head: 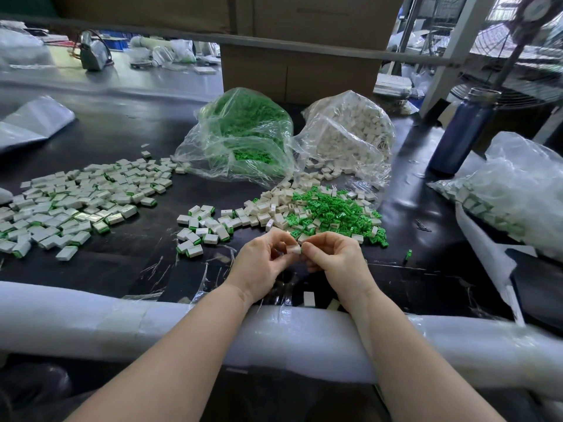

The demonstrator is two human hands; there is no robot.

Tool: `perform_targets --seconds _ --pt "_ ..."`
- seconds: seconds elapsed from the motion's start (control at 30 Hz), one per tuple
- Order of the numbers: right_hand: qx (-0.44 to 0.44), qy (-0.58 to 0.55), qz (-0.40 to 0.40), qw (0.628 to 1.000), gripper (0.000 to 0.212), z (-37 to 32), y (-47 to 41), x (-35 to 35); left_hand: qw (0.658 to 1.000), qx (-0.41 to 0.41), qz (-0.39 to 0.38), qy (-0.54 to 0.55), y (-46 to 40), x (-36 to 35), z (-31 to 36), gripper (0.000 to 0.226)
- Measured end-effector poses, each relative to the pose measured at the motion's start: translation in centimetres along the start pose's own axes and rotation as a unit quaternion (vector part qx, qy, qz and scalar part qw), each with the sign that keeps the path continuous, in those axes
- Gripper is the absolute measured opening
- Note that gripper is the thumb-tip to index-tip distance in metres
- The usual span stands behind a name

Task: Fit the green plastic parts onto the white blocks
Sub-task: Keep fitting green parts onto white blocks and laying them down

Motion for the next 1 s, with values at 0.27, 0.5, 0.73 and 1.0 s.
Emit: perform_targets --seconds 0.27,0.5,0.73,1.0 --pt "-0.002 0.009 0.005 1.0 0.015 0.18 -0.15 -0.06 0.997 0.032 -0.041 0.05 0.1 -0.04 0.12 0.014" --pt "-0.01 0.074 -0.022 0.997 0.018 0.07 0.06 -0.42 0.998 0.041 -0.054 0.005 0.17 -0.14 -0.32 0.01" --pt "0.005 0.031 -0.009 0.999 0.013 -0.04 0.01 -0.37 0.998 0.028 -0.028 0.041 0.09 -0.18 0.18 0.013" --pt "0.026 0.03 -0.024 0.999 0.013 -0.46 0.23 -0.52 0.999 0.034 -0.009 0.031 0.16 -0.06 -0.05 0.012"
Point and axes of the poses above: each hand's wrist, its own y-axis away from the middle knuckle, its own x-axis out of the back of the hand, z = x × y, the point moved 5 cm from there along -y, towards the middle knuckle, and after that the axes turned 5 degrees about -z, right-handed, at the moved point
